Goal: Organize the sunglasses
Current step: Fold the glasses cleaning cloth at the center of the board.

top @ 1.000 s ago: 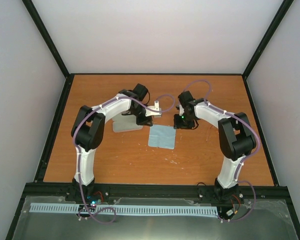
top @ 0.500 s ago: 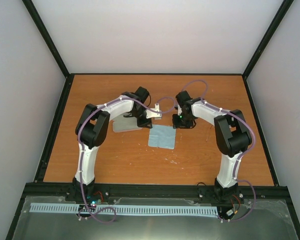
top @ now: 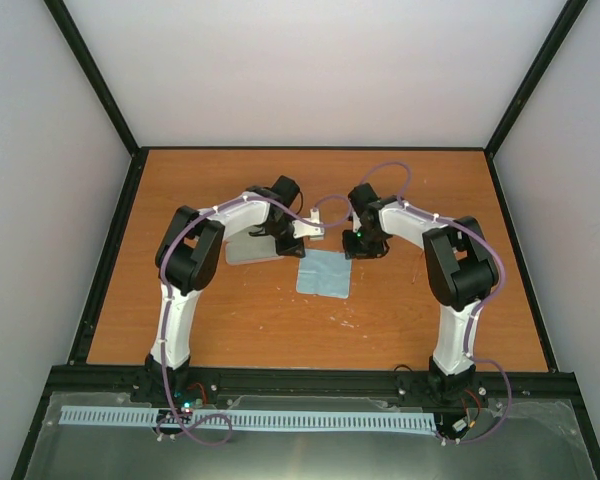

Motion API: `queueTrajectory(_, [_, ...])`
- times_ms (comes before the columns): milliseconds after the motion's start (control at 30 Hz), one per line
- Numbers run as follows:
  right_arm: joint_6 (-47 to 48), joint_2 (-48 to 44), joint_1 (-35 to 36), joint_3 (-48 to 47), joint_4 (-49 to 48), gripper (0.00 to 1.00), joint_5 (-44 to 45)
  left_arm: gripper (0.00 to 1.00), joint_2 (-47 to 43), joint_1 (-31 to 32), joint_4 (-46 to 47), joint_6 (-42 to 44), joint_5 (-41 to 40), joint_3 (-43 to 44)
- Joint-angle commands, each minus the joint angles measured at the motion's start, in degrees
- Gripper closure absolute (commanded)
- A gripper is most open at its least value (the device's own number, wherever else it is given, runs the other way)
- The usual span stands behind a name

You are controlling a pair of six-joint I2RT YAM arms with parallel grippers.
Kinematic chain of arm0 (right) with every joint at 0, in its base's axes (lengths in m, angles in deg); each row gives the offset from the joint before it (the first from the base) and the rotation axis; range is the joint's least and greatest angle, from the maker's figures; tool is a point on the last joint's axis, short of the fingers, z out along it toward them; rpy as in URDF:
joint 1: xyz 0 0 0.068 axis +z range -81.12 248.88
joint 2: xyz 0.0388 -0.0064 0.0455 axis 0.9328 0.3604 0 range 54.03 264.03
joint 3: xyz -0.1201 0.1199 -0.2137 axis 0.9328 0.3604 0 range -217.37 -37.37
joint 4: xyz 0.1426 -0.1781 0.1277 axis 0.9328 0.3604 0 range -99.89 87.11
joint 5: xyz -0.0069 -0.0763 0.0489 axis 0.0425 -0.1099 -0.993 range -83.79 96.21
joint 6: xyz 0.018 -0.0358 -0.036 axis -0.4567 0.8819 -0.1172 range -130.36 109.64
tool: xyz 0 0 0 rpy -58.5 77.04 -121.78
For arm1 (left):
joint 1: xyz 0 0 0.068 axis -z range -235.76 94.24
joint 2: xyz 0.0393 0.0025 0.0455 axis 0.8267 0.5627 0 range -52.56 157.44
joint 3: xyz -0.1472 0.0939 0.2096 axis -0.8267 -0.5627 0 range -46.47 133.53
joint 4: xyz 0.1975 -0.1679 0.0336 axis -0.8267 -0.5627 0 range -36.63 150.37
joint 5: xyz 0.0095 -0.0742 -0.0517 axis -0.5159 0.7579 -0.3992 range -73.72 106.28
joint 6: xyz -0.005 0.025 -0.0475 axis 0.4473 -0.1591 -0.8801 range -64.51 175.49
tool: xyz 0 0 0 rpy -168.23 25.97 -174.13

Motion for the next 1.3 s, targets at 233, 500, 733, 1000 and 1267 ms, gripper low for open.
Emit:
queueTrajectory(233, [0.25,2.1,1.05,-1.85,0.42,0.79,-0.62,0.74,0.99,0.32,0.68,-0.81,0.52,3.17])
queueTrajectory(500, [-0.01,2.71,1.79,-1.26,1.2,0.91,-0.08,0.75,0.98,0.34,1.06,-0.86,0.34,2.74])
queueTrajectory(733, [-0.01,1.85,1.93,-0.98,1.05,0.97,0.91,0.77,1.33,0.3,0.76,-0.81,0.4,2.78])
queueTrajectory(1000, [-0.02,0.39,1.92,-0.5,0.58,0.97,2.03,0.78,2.02,0.32,1.28,-0.76,-0.05,2.76])
queueTrajectory(1267, [0.06,-0.03,1.94,-0.17,0.41,0.97,1.85,0.83,3.47,0.33,1.35,-0.81,-0.16,3.63])
